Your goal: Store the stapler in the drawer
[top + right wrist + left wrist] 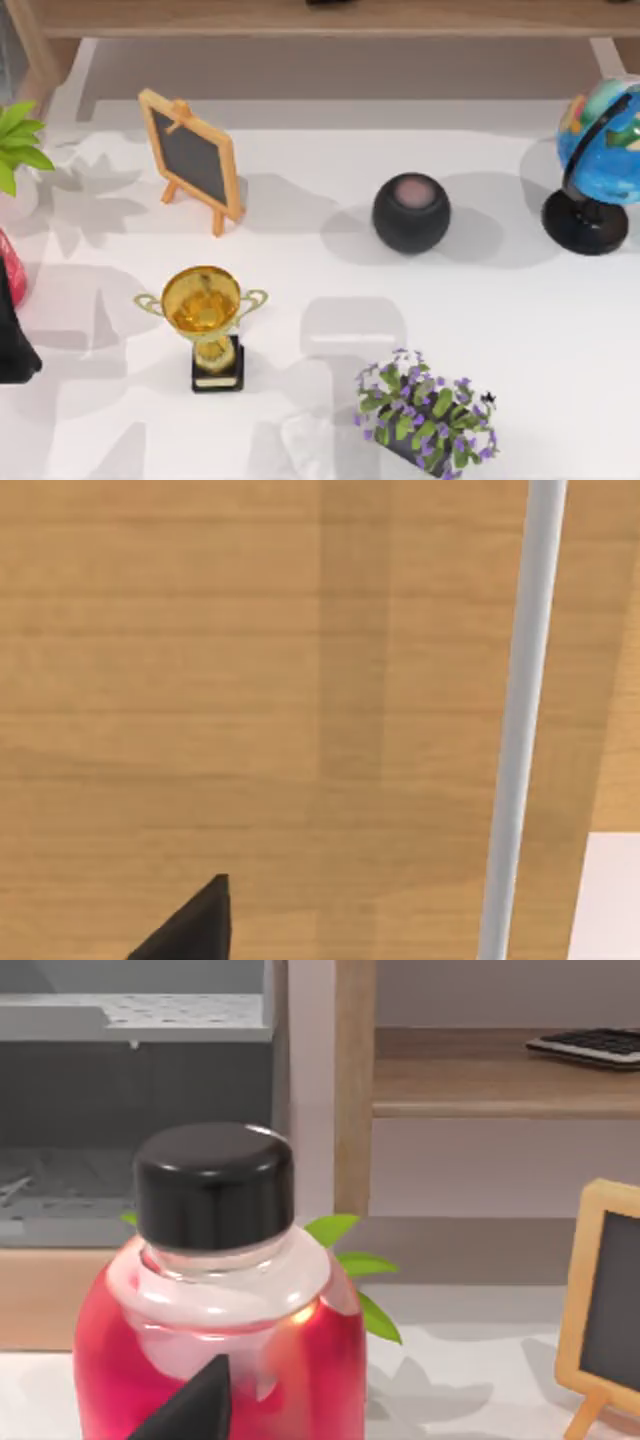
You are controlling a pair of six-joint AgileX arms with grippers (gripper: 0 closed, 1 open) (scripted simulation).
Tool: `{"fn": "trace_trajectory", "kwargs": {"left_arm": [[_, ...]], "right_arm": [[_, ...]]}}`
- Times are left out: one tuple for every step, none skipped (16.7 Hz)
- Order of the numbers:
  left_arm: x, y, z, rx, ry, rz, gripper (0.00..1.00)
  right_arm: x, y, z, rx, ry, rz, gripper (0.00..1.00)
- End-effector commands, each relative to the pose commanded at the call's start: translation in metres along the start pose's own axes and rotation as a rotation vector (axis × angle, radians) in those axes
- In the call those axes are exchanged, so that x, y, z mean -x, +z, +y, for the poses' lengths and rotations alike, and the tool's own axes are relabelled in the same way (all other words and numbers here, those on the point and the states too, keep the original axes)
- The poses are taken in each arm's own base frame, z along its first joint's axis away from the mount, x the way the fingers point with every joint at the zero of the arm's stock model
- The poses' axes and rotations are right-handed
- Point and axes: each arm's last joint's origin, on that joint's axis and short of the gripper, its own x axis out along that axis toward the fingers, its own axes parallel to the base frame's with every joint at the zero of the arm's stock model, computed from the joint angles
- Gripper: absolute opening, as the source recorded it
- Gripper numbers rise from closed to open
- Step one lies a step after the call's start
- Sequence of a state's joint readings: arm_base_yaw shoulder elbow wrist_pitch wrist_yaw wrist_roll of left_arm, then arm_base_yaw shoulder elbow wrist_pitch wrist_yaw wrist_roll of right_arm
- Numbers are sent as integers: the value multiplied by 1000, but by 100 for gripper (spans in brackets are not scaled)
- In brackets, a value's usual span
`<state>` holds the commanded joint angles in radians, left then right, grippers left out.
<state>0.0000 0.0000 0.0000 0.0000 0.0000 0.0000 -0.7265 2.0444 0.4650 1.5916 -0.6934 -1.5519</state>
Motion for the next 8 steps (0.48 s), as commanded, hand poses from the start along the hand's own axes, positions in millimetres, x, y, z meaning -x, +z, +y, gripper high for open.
{"fn": "trace_trajectory", "kwargs": {"left_arm": [[0,0,0,0,0,0,100],[0,0,0,0,0,0,100],[0,0,0,0,0,0,100],[0,0,0,0,0,0,100],[0,0,0,0,0,0,100],[0,0,0,0,0,0,100],[0,0,0,0,0,0,100],[0,0,0,0,0,0,100]], "right_arm": [[-6,0,0,0,0,0,100],[-11,0,0,0,0,0,100],[-15,1,0,0,0,0,100],[-16,1,0,0,0,0,100],[-16,1,0,0,0,0,100],[-16,1,0,0,0,0,100],[-16,1,0,0,0,0,100],[-16,1,0,0,0,0,92]]}}
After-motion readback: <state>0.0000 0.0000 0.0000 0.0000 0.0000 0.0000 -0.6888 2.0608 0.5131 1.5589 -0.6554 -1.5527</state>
